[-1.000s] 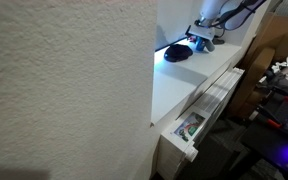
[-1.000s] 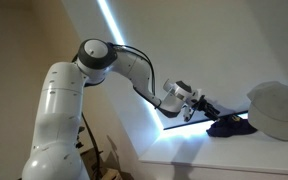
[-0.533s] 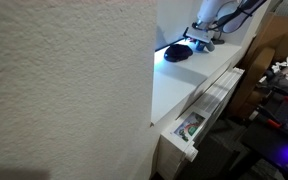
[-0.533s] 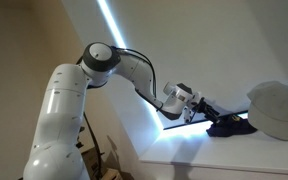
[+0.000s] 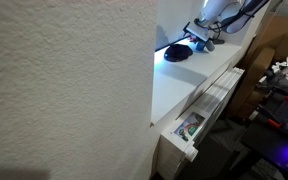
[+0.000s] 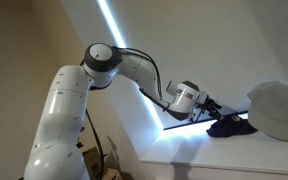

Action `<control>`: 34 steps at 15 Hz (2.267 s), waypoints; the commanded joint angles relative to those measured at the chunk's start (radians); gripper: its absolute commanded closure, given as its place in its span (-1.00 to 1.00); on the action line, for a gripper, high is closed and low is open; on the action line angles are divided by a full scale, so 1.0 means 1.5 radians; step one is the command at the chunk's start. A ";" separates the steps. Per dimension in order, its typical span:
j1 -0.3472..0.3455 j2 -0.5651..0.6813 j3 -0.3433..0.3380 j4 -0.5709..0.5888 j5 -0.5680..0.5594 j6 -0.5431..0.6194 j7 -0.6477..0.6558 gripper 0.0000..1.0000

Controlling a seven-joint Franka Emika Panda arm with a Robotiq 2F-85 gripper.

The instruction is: Move the black cap to the left

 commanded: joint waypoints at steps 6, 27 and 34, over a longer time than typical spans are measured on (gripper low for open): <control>-0.037 0.064 0.039 0.069 0.036 -0.020 -0.038 -1.00; -0.125 0.133 0.148 0.106 0.146 -0.095 -0.131 0.40; -0.159 0.145 0.165 0.107 0.152 -0.037 -0.130 1.00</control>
